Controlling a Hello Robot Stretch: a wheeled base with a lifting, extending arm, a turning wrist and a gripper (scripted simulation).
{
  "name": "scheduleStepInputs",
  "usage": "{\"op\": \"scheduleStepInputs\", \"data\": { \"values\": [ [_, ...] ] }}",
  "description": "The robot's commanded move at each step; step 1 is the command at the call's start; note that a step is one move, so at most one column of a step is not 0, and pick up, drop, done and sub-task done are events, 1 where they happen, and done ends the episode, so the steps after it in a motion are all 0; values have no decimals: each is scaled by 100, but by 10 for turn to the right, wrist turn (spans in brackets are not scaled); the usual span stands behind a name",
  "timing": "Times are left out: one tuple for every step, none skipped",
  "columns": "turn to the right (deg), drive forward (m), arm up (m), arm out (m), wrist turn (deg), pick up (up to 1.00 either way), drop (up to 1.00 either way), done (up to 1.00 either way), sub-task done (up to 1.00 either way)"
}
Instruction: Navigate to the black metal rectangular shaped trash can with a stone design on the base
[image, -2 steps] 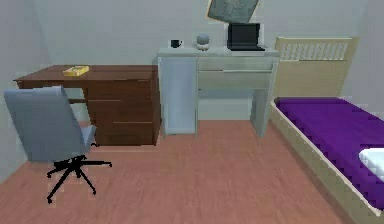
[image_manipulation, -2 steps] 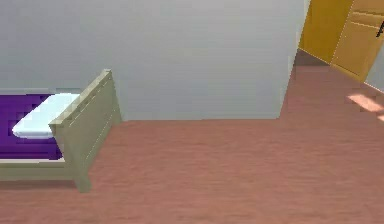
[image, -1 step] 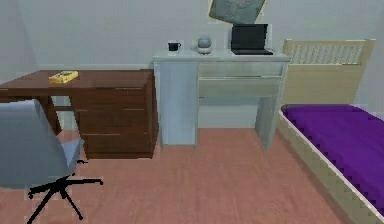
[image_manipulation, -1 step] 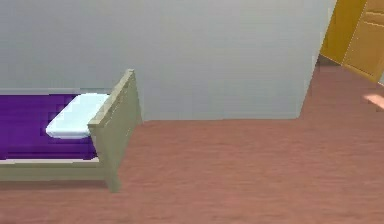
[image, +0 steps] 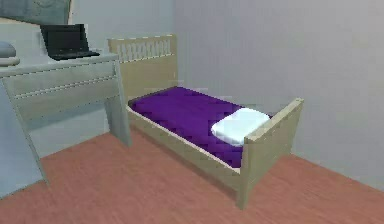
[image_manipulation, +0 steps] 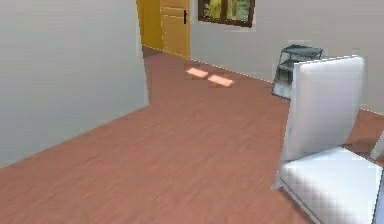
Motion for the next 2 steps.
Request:
{"op": "scheduleStepInputs", "data": {
  "values": [
    [330, 0, 0, 0, 0, 0, 0, 0, 0],
    [0, 25, 0, 0, 0, 0, 0, 0, 0]
  ]
}}
